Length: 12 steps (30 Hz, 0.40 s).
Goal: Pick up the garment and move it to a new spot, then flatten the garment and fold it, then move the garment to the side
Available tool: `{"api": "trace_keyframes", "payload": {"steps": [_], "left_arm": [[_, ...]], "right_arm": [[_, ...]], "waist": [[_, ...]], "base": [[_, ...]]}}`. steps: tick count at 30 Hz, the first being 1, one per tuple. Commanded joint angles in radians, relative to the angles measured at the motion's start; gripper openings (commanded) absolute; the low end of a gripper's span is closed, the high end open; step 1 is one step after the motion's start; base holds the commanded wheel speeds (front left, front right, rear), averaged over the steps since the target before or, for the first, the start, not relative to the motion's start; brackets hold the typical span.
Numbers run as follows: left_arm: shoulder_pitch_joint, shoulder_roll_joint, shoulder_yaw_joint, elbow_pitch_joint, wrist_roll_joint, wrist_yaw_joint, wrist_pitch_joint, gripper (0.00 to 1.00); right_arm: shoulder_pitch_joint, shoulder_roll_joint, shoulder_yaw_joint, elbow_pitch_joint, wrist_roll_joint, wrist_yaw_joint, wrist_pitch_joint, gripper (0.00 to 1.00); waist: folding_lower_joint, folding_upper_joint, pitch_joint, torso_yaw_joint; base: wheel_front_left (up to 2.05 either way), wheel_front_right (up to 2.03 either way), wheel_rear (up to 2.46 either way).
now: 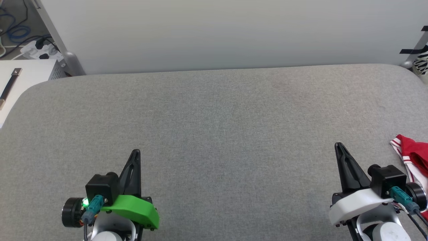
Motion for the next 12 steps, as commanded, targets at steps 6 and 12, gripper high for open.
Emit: {"api": "trace_keyframes", "payload": {"steps": [6, 12], "left_arm": [[0.0, -0.006, 0.008, -0.011, 0.027, 0.011, 0.019, 0.0], [0.0, -0.006, 0.012, -0.015, 0.04, 0.017, 0.031, 0.0]], "right_arm": [[0.01, 0.007, -0.005, -0.005, -0.016, -0.001, 0.017, 0.0], [0.011, 0.01, -0.007, -0.006, -0.022, -0.001, 0.029, 0.0]], "waist": [[0.0, 0.0, -0.002, 0.003], [0.0, 0.0, -0.004, 0.005]], "base": [[0.0, 0.0, 0.0], [0.0, 0.0, 0.0]]}}
